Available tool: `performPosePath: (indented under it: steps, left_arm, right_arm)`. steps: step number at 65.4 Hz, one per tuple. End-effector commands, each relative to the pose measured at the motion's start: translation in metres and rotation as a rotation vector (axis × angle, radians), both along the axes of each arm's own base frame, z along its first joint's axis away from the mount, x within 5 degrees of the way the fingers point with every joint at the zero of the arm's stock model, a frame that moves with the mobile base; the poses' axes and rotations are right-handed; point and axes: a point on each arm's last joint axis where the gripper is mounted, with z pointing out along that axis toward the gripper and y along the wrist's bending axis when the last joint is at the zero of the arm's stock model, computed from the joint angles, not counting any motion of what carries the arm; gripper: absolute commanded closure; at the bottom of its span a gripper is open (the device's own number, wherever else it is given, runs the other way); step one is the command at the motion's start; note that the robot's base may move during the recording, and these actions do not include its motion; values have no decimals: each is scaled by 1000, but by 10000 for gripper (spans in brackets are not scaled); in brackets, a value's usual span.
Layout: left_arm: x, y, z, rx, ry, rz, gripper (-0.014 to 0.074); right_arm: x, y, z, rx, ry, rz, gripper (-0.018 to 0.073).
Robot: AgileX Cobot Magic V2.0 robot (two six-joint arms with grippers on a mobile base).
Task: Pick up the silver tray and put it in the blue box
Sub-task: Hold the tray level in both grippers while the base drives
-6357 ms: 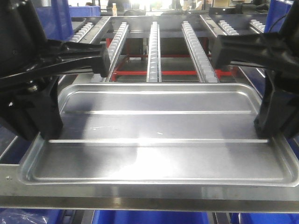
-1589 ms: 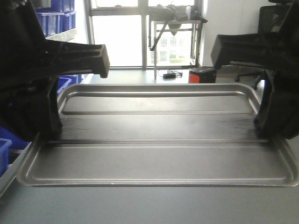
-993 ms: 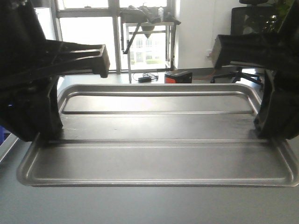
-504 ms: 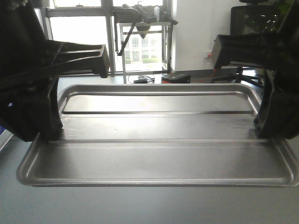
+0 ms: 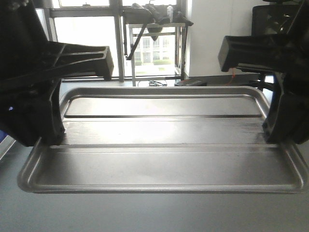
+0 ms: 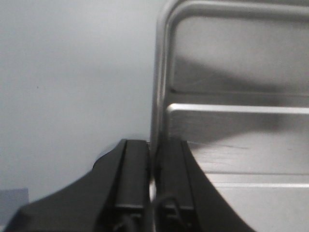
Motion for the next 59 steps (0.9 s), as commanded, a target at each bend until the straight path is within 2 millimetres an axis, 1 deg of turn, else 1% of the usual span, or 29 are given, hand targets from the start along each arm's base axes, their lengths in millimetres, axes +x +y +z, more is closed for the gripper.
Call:
performPosePath:
  steps: [1, 58, 59]
  left_arm:
    - [0, 2, 16, -23, -53, -9, 602]
    - [0, 2, 16, -23, -53, -9, 602]
    - [-13, -8, 16, -25, -52, -74, 603]
  right_arm:
    - [3, -2, 12, -7, -65, 15, 491]
    - [3, -2, 12, -9, -63, 14, 491]
    - [3, -2, 12, -9, -63, 14, 491]
